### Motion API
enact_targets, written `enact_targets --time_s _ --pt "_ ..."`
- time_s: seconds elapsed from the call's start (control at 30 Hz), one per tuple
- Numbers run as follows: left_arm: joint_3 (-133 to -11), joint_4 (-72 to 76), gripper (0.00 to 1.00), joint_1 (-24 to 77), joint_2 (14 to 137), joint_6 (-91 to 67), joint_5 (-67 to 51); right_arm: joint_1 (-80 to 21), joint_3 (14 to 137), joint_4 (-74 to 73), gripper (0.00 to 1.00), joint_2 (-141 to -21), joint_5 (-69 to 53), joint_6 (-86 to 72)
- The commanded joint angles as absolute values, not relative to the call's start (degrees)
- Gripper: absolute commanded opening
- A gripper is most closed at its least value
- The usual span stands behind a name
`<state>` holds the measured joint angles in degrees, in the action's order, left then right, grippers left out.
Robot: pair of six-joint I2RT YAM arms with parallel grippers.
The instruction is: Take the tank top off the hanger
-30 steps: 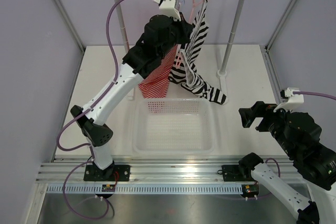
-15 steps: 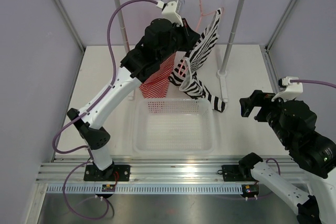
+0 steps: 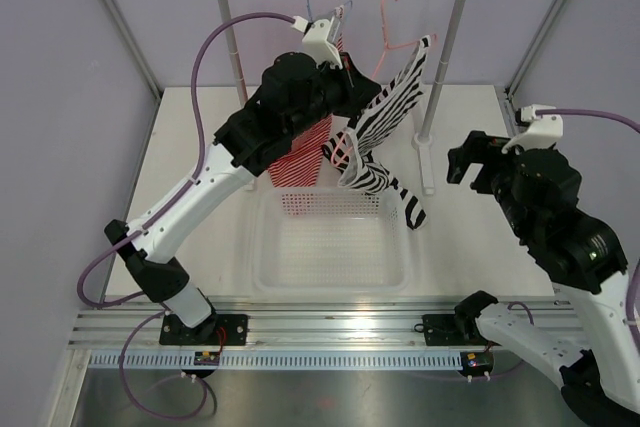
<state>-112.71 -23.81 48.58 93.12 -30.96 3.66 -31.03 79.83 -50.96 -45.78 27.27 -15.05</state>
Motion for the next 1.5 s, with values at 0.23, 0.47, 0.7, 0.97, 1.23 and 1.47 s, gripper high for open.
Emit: enact_targets --time_s 0.23,0.47,0.7,0.97,1.23,1.47 --pt "-106.96 -11.43 0.0 49.13 87.01 -29.53 0.26 -26.47 92.19 -39.73 0.95 -62.81 16.11 -10.1" --pt "-105.21 -10.55 0.0 49.13 86.84 -29.09 0.35 -13.28 99.58 -39.64 0.89 -71.63 -2.95 -7.91" --pt "-99.6 -6.16 0.0 49.13 82.28 -27.86 -5.8 -6.34 99.4 -35.42 0.7 -73.12 -13.08 -6.42" --pt "-96.06 -3.34 0.0 49.13 80.06 -29.0 -10.02 -4.92 95.98 -31.65 0.65 -72.16 -20.9 -5.62" --pt "-96.42 -2.99 0.0 49.13 81.3 -29.97 -12.57 -4.83 94.48 -27.69 0.59 -71.9 -17.58 -5.63" --pt "-97.38 -3.51 0.0 49.13 82.97 -30.41 -13.27 -4.83 95.54 -28.04 0.63 -71.81 -19.41 -6.06"
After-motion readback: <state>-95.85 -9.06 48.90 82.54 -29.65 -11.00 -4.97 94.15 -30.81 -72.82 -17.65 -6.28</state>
